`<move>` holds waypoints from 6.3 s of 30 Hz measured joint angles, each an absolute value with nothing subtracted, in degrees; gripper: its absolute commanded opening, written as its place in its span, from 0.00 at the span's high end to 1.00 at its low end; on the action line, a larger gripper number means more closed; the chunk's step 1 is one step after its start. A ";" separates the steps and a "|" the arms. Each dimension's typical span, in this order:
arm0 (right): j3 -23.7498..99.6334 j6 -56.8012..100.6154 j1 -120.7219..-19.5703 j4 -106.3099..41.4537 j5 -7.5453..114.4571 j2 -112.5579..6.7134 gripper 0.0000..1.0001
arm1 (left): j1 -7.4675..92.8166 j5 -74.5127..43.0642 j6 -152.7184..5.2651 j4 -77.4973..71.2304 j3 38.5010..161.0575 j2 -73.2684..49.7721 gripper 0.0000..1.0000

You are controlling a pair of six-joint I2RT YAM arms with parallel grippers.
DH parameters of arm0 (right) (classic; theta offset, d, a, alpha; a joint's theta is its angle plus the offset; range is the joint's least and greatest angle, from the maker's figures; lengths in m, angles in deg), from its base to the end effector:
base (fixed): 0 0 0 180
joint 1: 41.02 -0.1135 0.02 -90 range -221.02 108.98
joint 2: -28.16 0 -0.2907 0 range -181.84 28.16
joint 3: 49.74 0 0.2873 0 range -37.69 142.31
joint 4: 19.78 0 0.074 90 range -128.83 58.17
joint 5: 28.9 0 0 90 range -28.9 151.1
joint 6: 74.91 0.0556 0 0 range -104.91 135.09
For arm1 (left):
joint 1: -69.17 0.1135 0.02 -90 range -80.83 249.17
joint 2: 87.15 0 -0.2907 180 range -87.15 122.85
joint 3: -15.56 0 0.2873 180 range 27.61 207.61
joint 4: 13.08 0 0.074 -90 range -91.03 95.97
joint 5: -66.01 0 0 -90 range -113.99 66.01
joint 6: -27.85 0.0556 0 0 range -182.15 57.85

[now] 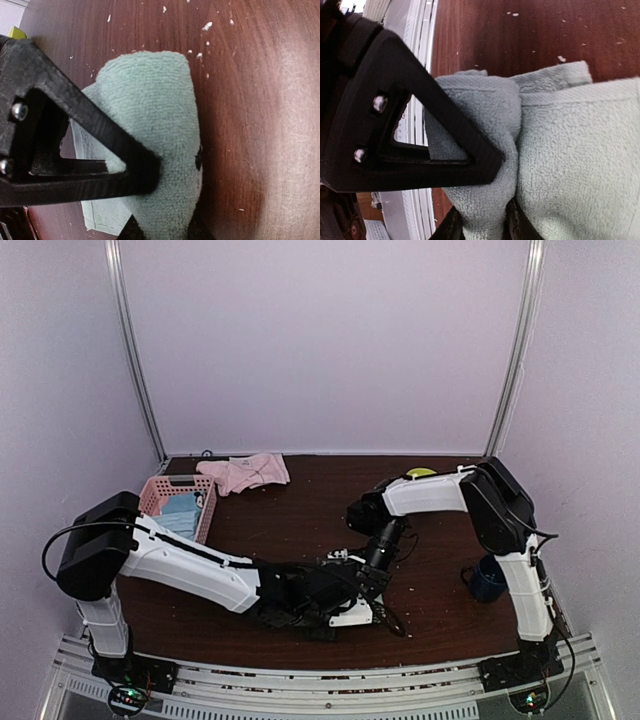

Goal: Roll the towels
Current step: Roll the towel at the center of the board.

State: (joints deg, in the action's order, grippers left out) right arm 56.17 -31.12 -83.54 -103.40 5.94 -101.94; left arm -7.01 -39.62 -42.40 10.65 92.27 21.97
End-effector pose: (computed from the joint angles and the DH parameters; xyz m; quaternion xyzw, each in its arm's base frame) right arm 0.2912 0.3290 0.1174 0.5611 -0.6761 -0.4616 0.1224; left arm 0.1170 -0.4128 0.1283 0.6774 0.6640 -0.0218 0.3157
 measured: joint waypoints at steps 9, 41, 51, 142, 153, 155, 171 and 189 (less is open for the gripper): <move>54.27 -27.15 -78.32 -101.22 9.83 -91.72 0.76 | -7.01 -39.34 -44.15 10.74 92.97 22.53 0.80; 74.69 -14.64 -77.40 -95.53 18.73 -96.04 0.71 | -1.13 -24.32 -56.28 17.28 96.84 22.99 0.81; 67.10 -8.48 -67.98 -86.86 11.45 -61.90 0.65 | 9.89 1.40 -62.79 16.31 98.90 26.80 0.80; 69.72 -21.90 -85.77 -105.61 14.51 -106.67 0.89 | -1.28 -32.76 -48.10 12.29 83.01 -7.78 0.23; 70.66 -21.57 -85.18 -106.77 13.22 -107.63 0.89 | -5.50 -40.76 -46.27 11.66 87.42 13.07 0.21; 70.75 -21.51 -84.96 -106.92 12.91 -107.82 0.89 | -5.50 -41.94 -45.85 10.92 87.42 15.02 0.21; 73.42 -20.96 -83.94 -110.64 8.35 -111.28 0.89 | -5.68 -51.56 -43.08 7.37 92.62 24.24 0.28; 72.41 -22.56 -78.84 -112.87 7.54 -110.12 0.50 | -5.11 -48.76 -42.99 11.57 99.79 29.07 0.40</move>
